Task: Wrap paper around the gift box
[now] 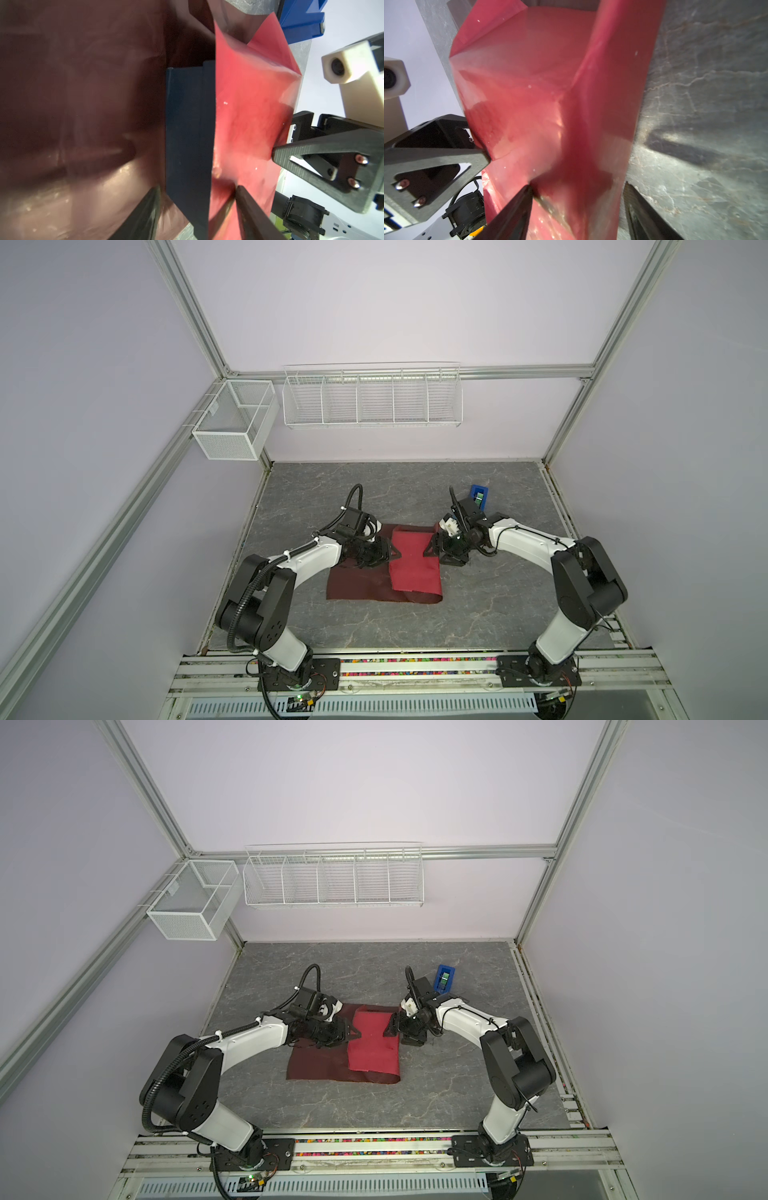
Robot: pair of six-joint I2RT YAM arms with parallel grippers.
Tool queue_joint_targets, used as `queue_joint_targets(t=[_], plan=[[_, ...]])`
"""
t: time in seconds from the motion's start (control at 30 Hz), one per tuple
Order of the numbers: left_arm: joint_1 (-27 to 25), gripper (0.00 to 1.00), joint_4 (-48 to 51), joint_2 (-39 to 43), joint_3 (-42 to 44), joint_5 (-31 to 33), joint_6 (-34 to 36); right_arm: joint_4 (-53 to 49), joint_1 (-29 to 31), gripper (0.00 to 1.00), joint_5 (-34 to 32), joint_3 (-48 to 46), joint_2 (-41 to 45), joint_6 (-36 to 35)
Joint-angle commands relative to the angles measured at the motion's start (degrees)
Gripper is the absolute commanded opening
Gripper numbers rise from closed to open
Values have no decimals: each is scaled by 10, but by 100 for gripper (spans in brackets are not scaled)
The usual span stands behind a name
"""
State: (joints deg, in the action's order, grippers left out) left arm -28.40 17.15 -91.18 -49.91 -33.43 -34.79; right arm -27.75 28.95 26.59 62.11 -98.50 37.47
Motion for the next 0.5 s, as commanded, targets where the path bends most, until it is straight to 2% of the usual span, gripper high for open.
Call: queue_joint_targets(t=[0.0, 0.27, 0.33, 0.47], plan=[[-2, 55, 29, -19, 11, 13, 19, -58, 2, 70, -45, 4, 6, -7], [-2, 52, 33, -31, 19, 27, 25, -75, 5, 68, -52, 31, 57, -7], [-2, 52, 32, -33, 18, 27, 25, -69, 4, 65, -42, 31, 56, -6], [-2, 51, 33, -33, 18, 26, 25, -59, 7, 49, -29, 32, 40, -6]])
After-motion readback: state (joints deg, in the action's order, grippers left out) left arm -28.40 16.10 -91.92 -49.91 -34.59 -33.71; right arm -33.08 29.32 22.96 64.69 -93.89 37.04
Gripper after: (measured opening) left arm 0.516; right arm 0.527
